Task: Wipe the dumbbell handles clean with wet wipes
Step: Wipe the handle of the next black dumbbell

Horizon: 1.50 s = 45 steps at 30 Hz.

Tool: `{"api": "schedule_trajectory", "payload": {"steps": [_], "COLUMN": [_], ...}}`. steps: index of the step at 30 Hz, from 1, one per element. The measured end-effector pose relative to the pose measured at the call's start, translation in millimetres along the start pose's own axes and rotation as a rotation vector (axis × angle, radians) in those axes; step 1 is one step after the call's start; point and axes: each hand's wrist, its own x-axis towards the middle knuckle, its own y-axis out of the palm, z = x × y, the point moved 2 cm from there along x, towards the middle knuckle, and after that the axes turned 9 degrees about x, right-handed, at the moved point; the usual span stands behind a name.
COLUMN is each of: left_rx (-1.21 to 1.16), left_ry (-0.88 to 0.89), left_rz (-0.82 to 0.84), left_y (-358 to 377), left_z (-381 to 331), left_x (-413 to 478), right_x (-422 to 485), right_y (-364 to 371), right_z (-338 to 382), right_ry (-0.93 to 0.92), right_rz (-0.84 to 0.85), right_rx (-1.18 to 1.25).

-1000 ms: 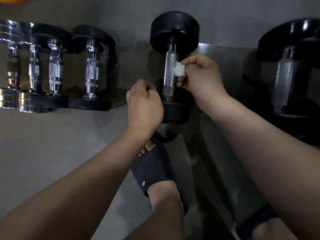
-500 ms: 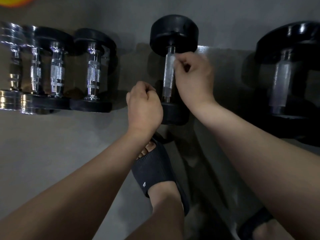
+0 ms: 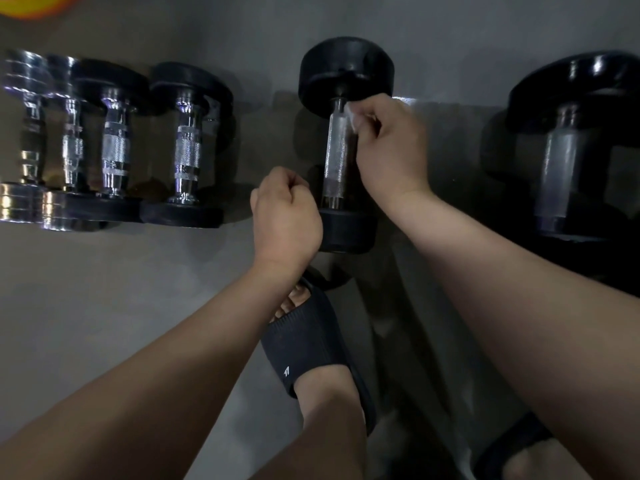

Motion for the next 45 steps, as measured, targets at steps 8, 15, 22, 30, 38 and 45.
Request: {"api": "schedule_trajectory", "payload": {"steps": [8, 15, 22, 30, 38, 45], "left_rx": [0.000, -0.020, -0.037, -0.082, -0.076, -0.054], "left_ry": [-0.040, -0.068, -0.081, -0.098, -0.101, -0.110], "left_rz": [0.015, -0.003, -0.001, 0.010, 0.028, 0.030], "left_y": [-3, -6, -6, -5, -4, -3], "left_z": [10, 12, 19, 17, 14, 8], "left_x": [6, 7, 10, 9, 7, 3], "right_x": [-40, -9, -26, -8, 4, -16], "right_y": [-22, -16, -20, -15, -13, -3], "right_z": [-19, -7, -10, -3, 10, 0], "right_ry": [-0.058, 0.000, -0.158, -0.047, -0.032, 0.057], "right_rz": [0.345, 0.278, 0.647, 0.519, 0.446, 0.135], "right_rx": [0.004, 0.017, -0.069, -0.056, -0.047, 0.042]}}
